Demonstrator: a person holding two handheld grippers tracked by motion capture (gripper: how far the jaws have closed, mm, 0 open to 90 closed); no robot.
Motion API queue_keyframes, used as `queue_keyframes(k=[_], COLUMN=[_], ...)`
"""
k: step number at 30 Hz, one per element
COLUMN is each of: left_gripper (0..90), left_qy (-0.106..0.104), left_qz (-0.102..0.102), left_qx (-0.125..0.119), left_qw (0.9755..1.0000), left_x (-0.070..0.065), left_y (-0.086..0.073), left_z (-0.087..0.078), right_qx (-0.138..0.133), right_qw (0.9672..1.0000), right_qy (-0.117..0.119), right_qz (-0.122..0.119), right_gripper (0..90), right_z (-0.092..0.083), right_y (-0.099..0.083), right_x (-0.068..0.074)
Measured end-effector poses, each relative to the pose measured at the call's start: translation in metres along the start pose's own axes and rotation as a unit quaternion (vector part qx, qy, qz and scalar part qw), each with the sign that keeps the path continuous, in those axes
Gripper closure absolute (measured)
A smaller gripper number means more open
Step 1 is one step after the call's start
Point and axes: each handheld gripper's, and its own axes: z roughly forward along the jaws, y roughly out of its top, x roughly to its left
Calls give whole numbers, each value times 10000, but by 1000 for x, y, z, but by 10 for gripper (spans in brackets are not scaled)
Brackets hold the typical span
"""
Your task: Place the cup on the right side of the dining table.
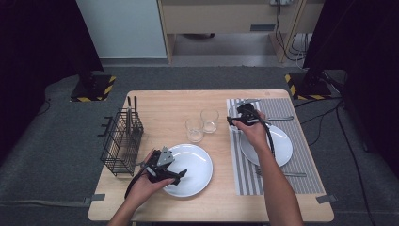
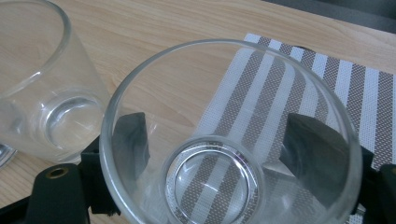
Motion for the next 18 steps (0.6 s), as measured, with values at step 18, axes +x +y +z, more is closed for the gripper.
queue_keyframes(k=[18], left_gripper=[53], left_qy=[-4], left_qz=[21], left_qx=[41], left_qw=[10000], left_x=[-1], left_y=[0], left_z=[1], right_qx=[10], right_qw=[10000], right_qy=[21], right_qz=[-14], right_gripper=[200], right_z=[3], right_y=[-5], right_x=[-2])
